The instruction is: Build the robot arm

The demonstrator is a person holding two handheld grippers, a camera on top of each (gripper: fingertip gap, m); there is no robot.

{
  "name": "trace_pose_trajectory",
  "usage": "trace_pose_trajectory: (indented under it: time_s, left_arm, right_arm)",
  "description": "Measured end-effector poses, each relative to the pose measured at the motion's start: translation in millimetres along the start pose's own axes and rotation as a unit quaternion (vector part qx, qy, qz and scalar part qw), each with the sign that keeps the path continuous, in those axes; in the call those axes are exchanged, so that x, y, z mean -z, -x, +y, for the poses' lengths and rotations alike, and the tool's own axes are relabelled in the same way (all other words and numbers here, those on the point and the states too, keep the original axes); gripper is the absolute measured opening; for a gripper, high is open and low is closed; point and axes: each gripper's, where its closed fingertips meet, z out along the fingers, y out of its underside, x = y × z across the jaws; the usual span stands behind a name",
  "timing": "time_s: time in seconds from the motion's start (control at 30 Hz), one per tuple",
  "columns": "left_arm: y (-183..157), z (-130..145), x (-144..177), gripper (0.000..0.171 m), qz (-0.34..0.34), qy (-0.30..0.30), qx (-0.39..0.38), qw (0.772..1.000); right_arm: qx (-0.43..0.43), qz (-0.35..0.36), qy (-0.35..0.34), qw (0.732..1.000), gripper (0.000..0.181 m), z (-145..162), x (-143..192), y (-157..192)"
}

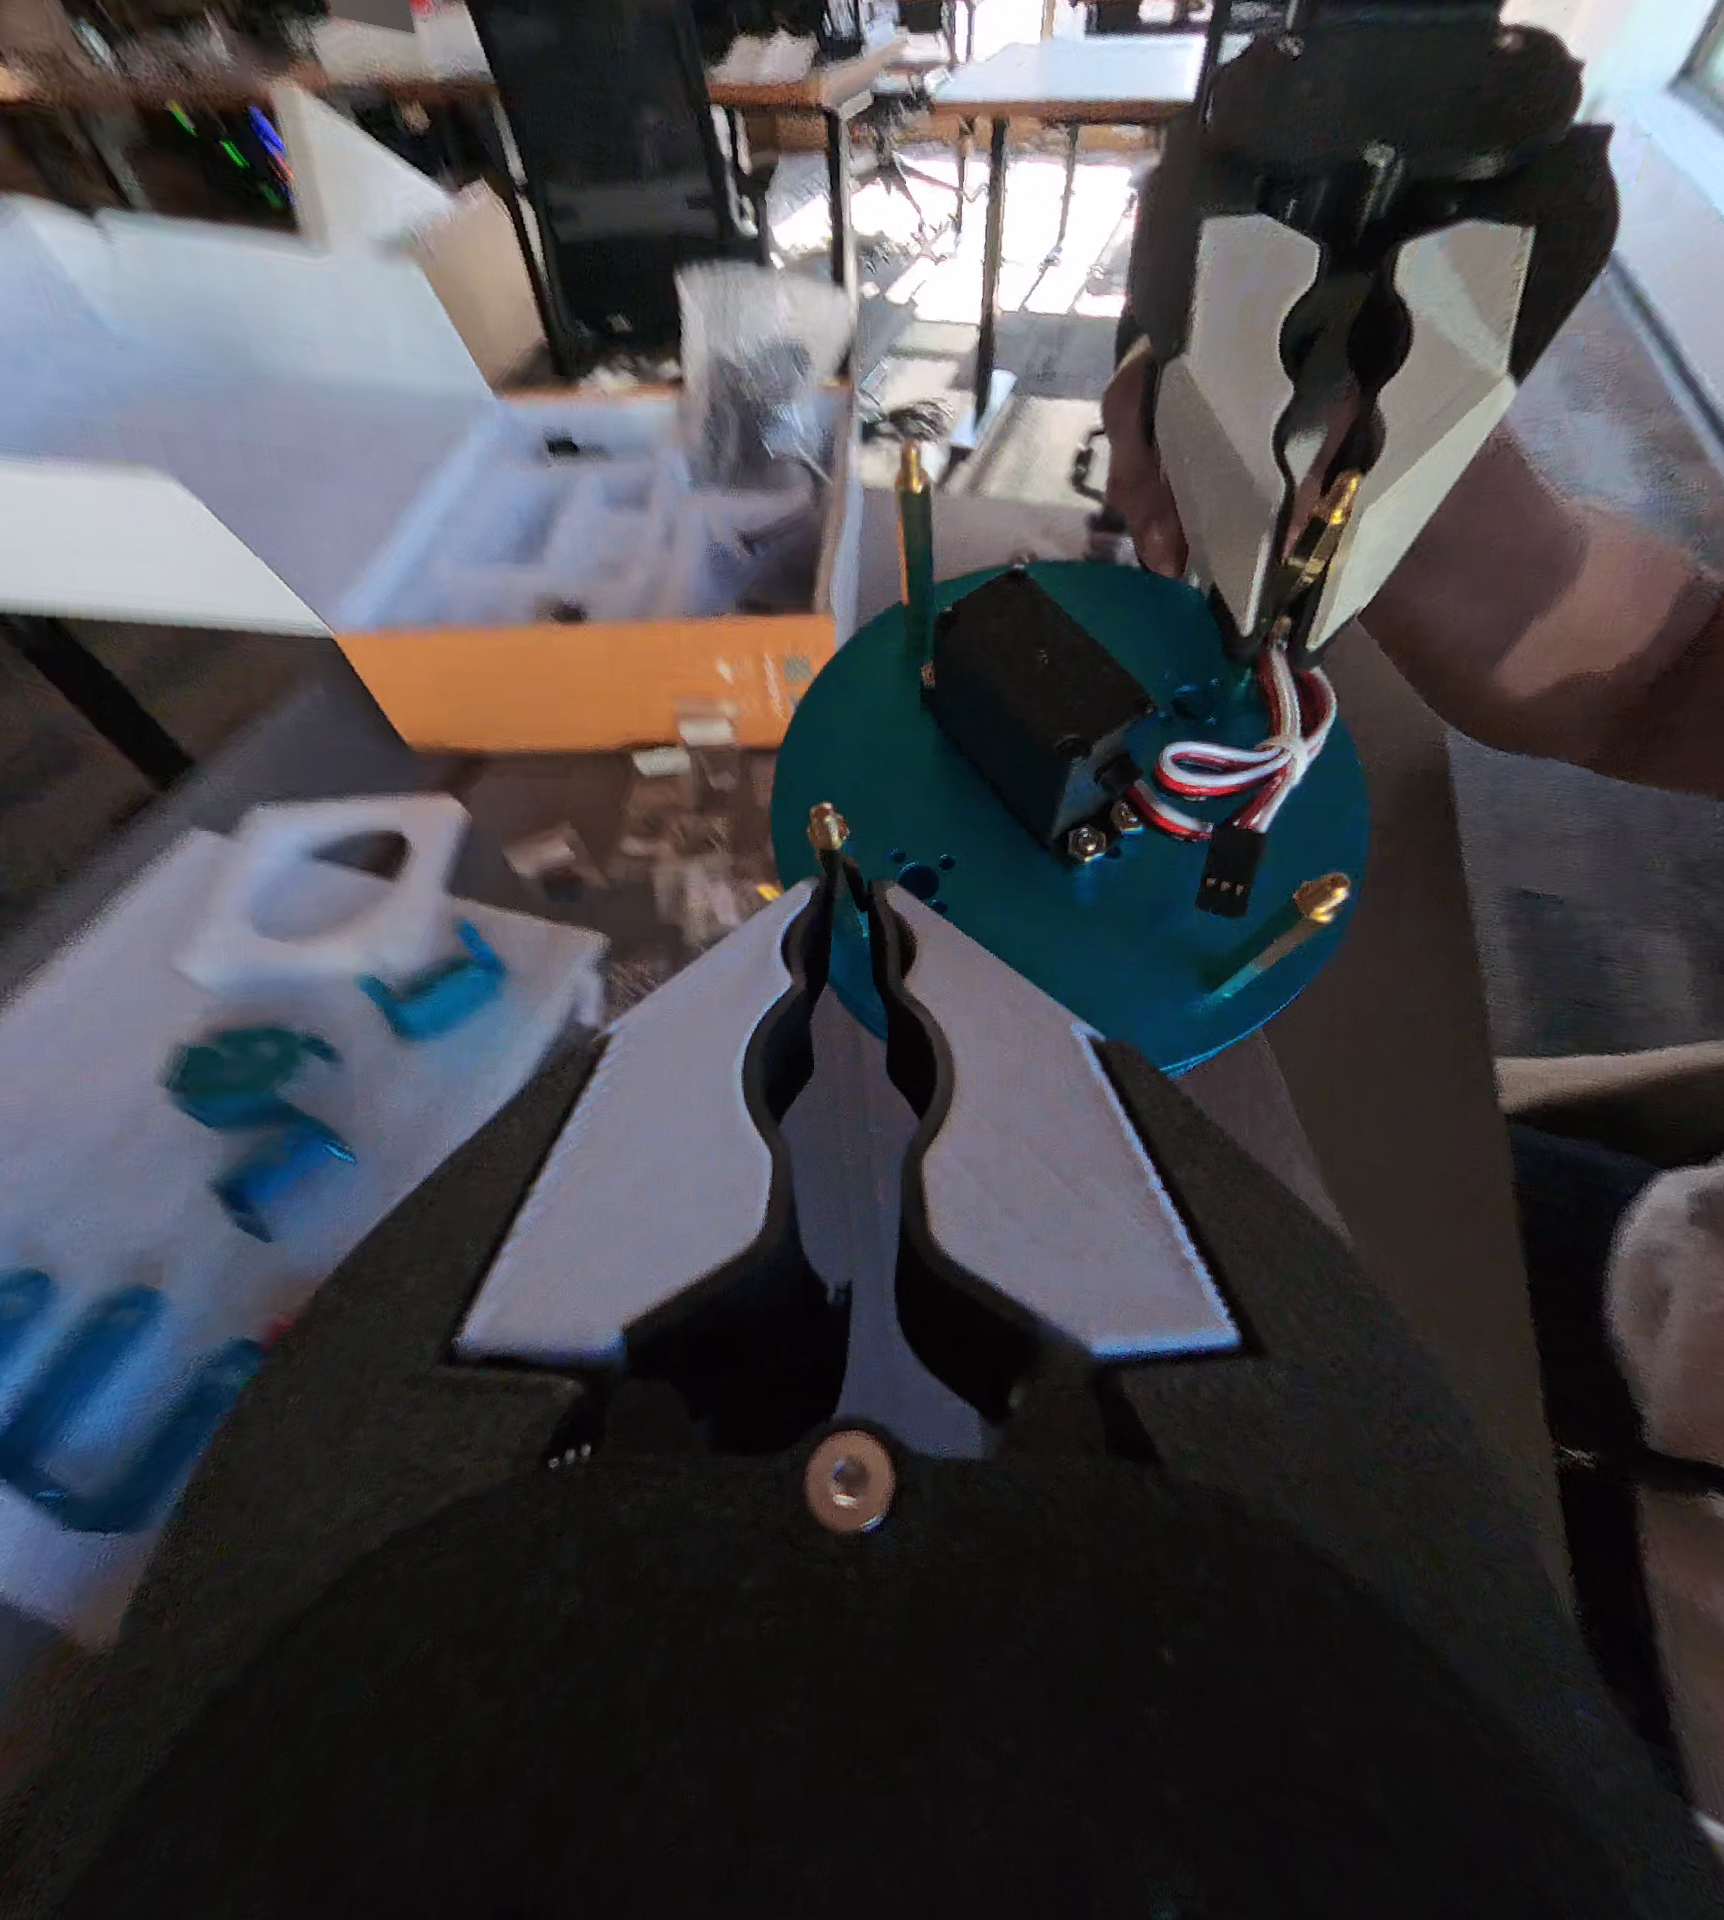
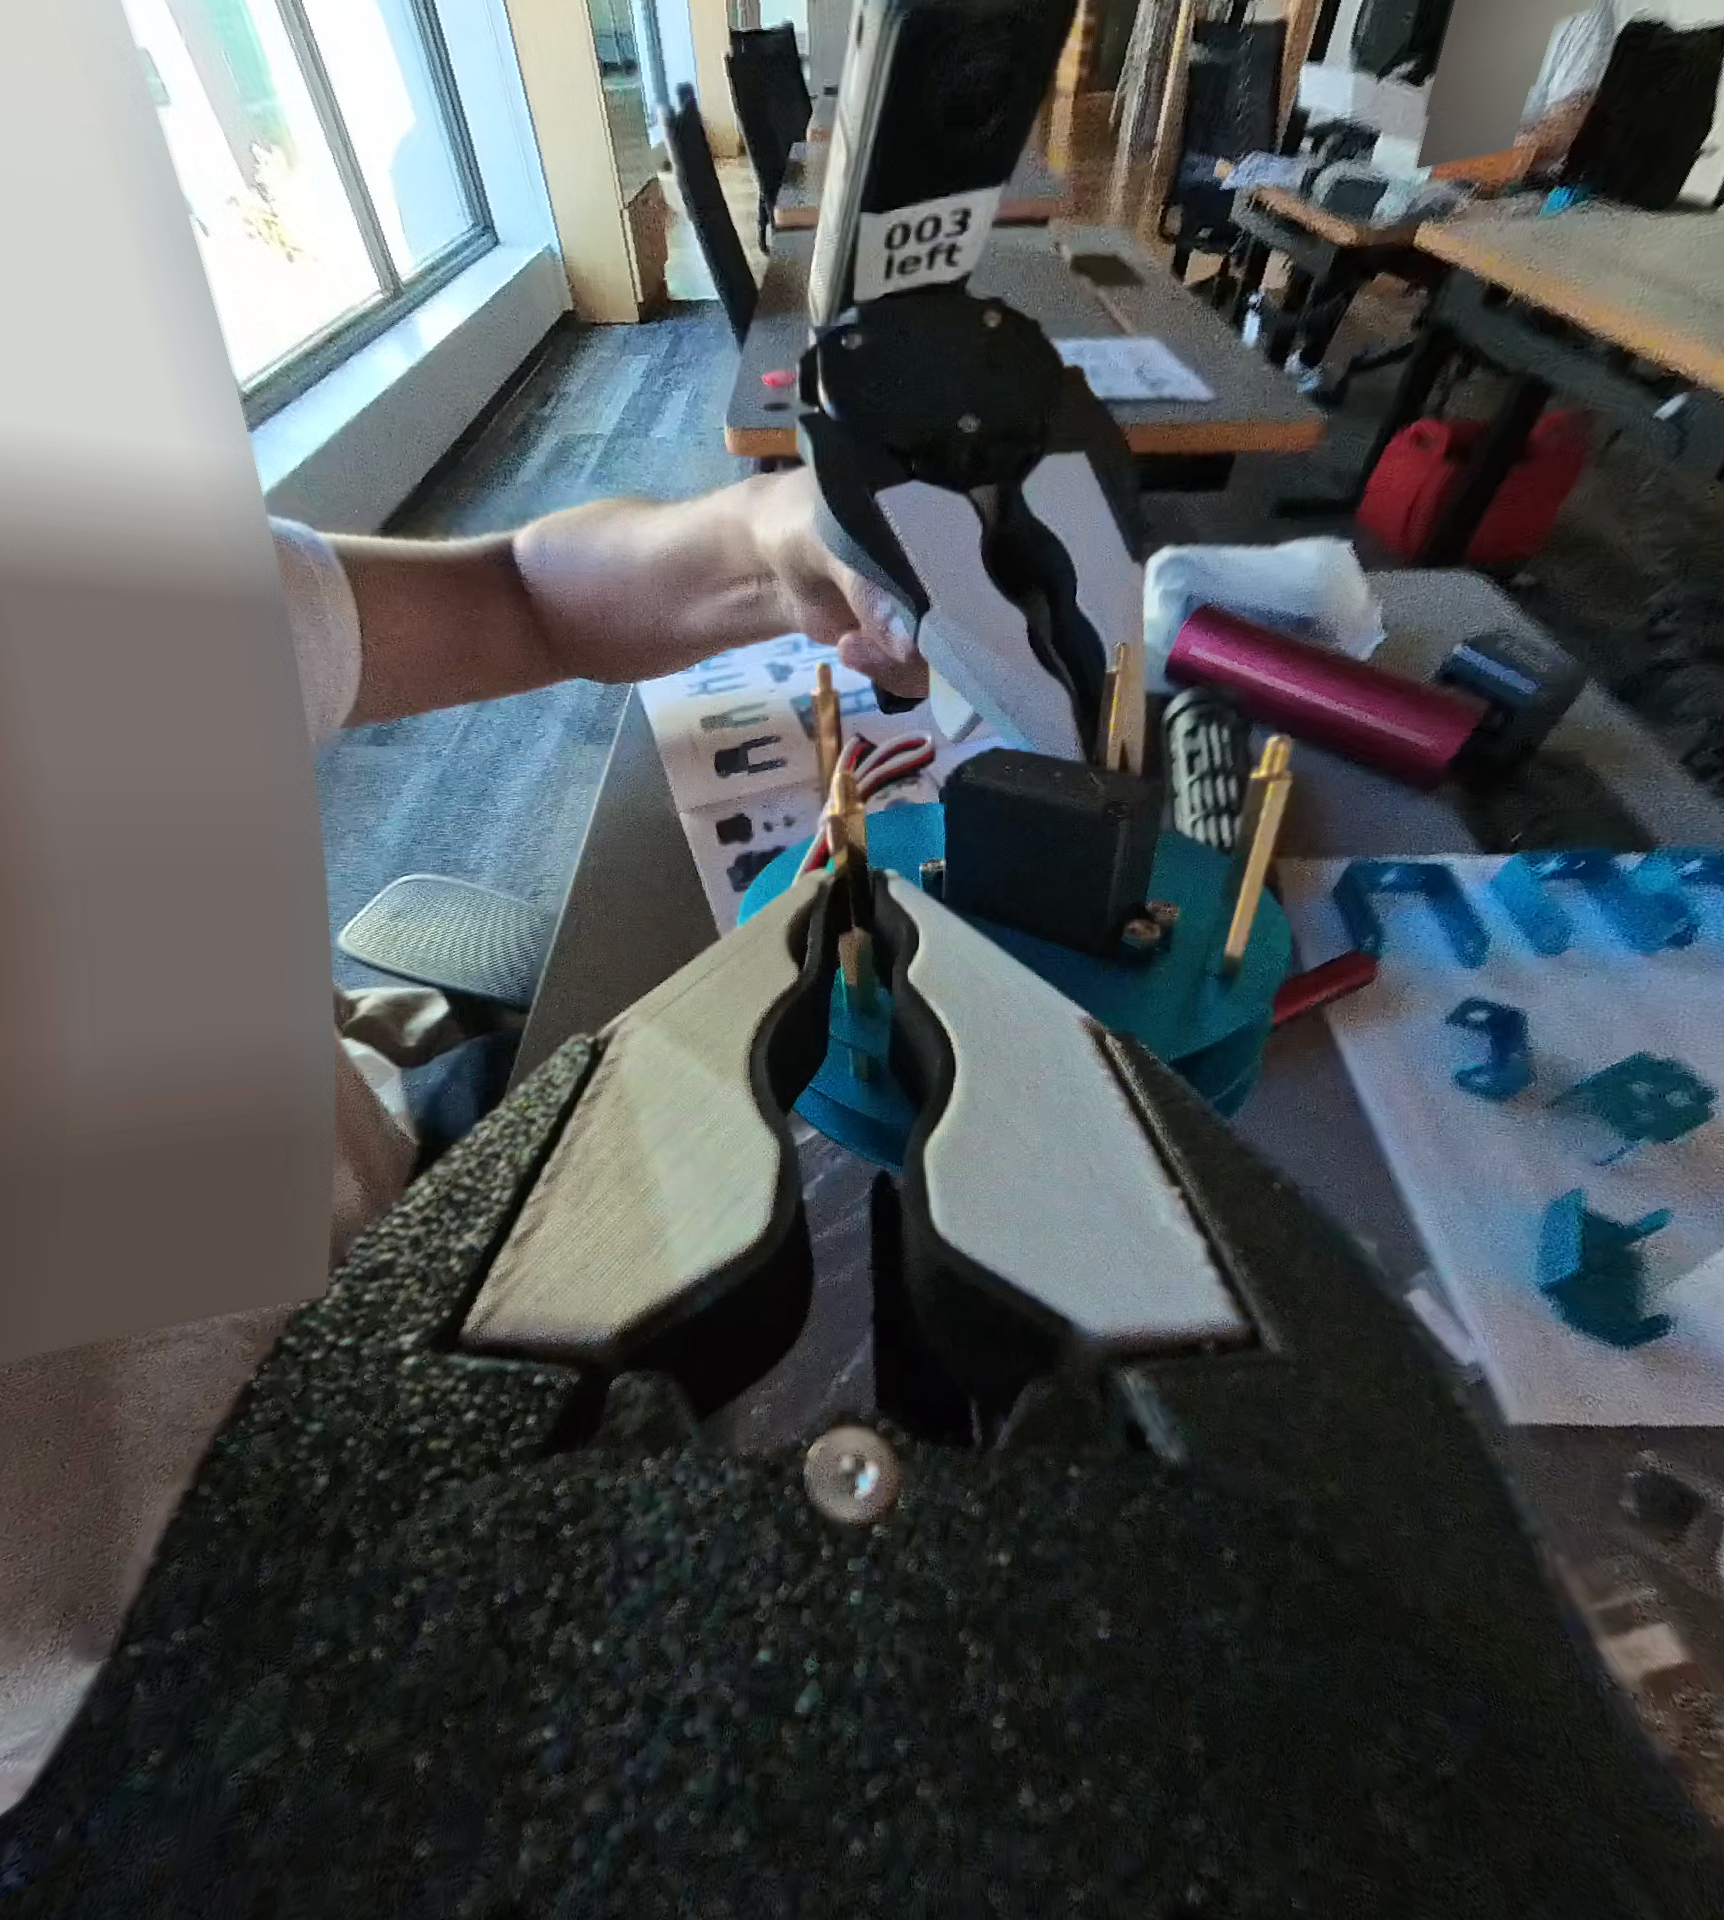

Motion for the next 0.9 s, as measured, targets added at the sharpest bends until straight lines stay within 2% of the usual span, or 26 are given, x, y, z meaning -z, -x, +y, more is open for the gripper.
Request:
trace_pose_trajectory:
  time_s: [0.1, 0.17, 0.33, 0.43, 0.53, 0.9]
  left_arm:
    - [7, -58, 24, 0.005, -0.063, -0.038, -0.077, 0.994]
    - [7, -88, 39, 0.004, -0.105, -0.061, -0.114, 0.986]
    - [2, -130, 61, 0.004, -0.182, -0.084, -0.181, 0.963]
    - [0, -140, 67, 0.004, -0.193, -0.089, -0.191, 0.958]
    - [3, -145, 69, 0.004, -0.183, -0.095, -0.169, 0.964]
    - [22, -141, 66, 0.004, -0.135, -0.104, -0.074, 0.983]
  right_arm:
    - [0.061, 0.029, -0.021, 0.997, 0.004, -43, 11, 0]
    - [0.109, 0.048, -0.028, 0.992, 0.004, -61, 13, 3]
    - [0.184, 0.080, -0.039, 0.979, 0.004, -82, 10, 11]
    - [0.182, 0.087, -0.050, 0.978, 0.004, -91, 10, 13]
    - [0.164, 0.085, -0.056, 0.981, 0.004, -102, 12, 13]
    - [0.080, 0.094, -0.027, 0.992, 0.004, -119, 14, -5]
